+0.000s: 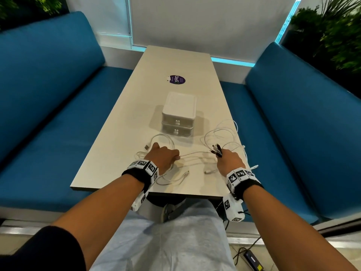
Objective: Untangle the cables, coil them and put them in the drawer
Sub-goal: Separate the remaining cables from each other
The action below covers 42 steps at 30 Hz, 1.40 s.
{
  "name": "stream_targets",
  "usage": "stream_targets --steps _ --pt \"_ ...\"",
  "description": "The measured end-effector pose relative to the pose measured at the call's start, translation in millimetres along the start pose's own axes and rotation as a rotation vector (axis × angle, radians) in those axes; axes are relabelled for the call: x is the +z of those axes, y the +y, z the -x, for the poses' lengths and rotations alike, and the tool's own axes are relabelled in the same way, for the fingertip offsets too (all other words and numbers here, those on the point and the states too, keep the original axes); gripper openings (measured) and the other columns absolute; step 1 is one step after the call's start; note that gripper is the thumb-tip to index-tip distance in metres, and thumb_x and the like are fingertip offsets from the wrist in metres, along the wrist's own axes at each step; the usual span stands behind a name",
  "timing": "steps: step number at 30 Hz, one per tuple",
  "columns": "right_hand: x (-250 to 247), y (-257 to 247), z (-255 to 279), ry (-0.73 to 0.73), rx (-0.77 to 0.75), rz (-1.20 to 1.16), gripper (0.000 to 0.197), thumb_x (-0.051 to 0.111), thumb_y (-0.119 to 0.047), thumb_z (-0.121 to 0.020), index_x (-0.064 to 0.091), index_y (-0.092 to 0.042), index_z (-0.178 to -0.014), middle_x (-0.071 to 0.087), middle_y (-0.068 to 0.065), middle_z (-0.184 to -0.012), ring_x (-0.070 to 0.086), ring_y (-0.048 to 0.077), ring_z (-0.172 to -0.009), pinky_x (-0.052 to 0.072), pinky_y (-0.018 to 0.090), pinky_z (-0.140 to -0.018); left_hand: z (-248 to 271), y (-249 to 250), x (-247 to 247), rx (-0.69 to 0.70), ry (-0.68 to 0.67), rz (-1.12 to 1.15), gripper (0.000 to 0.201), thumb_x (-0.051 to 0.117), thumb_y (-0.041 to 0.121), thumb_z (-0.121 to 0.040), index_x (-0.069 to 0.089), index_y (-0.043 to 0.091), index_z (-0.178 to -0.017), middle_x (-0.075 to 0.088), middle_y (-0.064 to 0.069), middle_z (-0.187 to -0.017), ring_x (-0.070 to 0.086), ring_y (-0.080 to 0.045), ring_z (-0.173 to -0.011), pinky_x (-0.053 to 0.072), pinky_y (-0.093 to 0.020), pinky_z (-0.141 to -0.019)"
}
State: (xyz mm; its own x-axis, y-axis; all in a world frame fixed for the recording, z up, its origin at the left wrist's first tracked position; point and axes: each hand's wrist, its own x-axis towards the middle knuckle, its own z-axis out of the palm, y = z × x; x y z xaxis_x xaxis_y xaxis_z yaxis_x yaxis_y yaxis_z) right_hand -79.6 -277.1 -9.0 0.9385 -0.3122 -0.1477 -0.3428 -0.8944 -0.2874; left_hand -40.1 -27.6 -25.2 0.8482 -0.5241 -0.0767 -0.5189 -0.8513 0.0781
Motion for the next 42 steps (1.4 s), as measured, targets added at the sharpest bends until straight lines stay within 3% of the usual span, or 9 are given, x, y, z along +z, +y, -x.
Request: stream_targets --steps 3,7,10,14,17,21,26,34,42 --pt "3.2 -15.6 2.5 0.072 -0.063 -0.028 0.025 0.043 -0.028 -0.1 0.056 -0.015 -0.117 0.063 0.015 -0.103 0.062 0.037 -0.09 0.049 0.039 -0.074 -4.6 8.3 -2.8 -0.003 0.007 0.01 0.018 0.037 0.026 -0.105 0.055 0.024 -0.107 0.042 0.013 -0.068 0.05 -0.023 -0.074 0.026 -0.038 -0.089" --pt "11.7 -38.9 8.8 0.025 -0.29 -0.156 0.029 0.048 -0.027 -0.098 0.058 -0.02 -0.125 0.068 0.016 -0.104 0.063 0.038 -0.092 0.053 0.041 -0.077 -5.2 17.5 -9.5 -0.025 0.005 0.041 0.025 0.031 0.031 -0.107 0.054 0.022 -0.109 0.06 0.002 -0.082 0.046 -0.029 -0.085 0.021 -0.036 -0.073" --pt "20.8 -47.0 12.3 -0.065 -0.431 -0.166 0.024 0.051 -0.026 -0.097 0.063 -0.023 -0.117 0.071 0.012 -0.1 0.065 0.034 -0.089 0.051 0.037 -0.074 -6.4 23.3 -12.4 0.03 0.02 0.033 0.028 0.031 0.033 -0.107 0.057 0.025 -0.114 0.069 -0.005 -0.092 0.054 -0.032 -0.088 0.022 -0.035 -0.075" --pt "20.7 -47.7 7.5 -0.102 -0.397 -0.19 0.021 0.055 -0.029 -0.096 0.067 -0.022 -0.112 0.071 0.009 -0.099 0.064 0.03 -0.09 0.051 0.037 -0.076 -10.0 20.1 -5.5 0.037 0.01 0.099 0.029 0.031 0.038 -0.106 0.056 0.025 -0.111 0.07 -0.005 -0.089 0.045 -0.025 -0.07 0.031 -0.038 -0.081" --pt "19.4 -41.7 3.1 -0.076 -0.379 -0.121 0.019 0.052 -0.028 -0.096 0.063 -0.023 -0.111 0.07 0.011 -0.098 0.064 0.032 -0.088 0.052 0.038 -0.074 -11.4 11.3 3.5 -0.018 0.017 0.143 0.029 0.03 0.043 -0.105 0.052 0.025 -0.102 0.071 -0.001 -0.091 0.048 -0.028 -0.077 0.036 -0.042 -0.09" --pt "7.8 -16.8 -7.9 0.002 -0.219 -0.063 0.023 0.047 -0.024 -0.097 0.058 -0.018 -0.116 0.067 0.015 -0.101 0.063 0.036 -0.089 0.053 0.042 -0.078 -4.5 -8.1 2.4 -0.063 0.058 0.113 0.028 0.03 0.037 -0.106 0.053 0.025 -0.097 0.071 -0.001 -0.09 0.06 -0.028 -0.083 0.029 -0.04 -0.091" --pt "4.6 -4.9 -7.5 0.028 -0.101 0.027 0.023 0.045 -0.027 -0.098 0.057 -0.016 -0.114 0.064 0.014 -0.101 0.062 0.035 -0.09 0.053 0.041 -0.078 -3.5 -7.7 4.5 -0.077 0.056 -0.003 0.033 0.028 0.041 -0.106 0.059 0.03 -0.104 0.068 -0.006 -0.083 0.049 -0.028 -0.076 0.025 -0.041 -0.093" --pt "25.6 -50.9 11.5 -0.056 -0.358 -0.166 0.028 0.048 -0.029 -0.097 0.06 -0.019 -0.121 0.068 0.018 -0.105 0.061 0.04 -0.096 0.051 0.042 -0.079 -14.0 20.5 -5.5 -0.036 0.102 0.016 0.026 0.031 0.029 -0.105 0.056 0.021 -0.108 0.069 -0.004 -0.08 0.05 -0.029 -0.072 0.023 -0.039 -0.085" --pt "20.8 -40.0 9.3 -0.078 -0.338 -0.15 0.022 0.051 -0.028 -0.096 0.066 -0.024 -0.112 0.071 0.01 -0.1 0.064 0.031 -0.09 0.053 0.041 -0.079 -10.6 17.5 -2.7 -0.007 0.052 0.335 0.027 0.046 0.035 -0.103 0.059 0.012 -0.108 0.067 -0.01 -0.099 0.062 -0.031 -0.089 0.048 -0.037 -0.075"
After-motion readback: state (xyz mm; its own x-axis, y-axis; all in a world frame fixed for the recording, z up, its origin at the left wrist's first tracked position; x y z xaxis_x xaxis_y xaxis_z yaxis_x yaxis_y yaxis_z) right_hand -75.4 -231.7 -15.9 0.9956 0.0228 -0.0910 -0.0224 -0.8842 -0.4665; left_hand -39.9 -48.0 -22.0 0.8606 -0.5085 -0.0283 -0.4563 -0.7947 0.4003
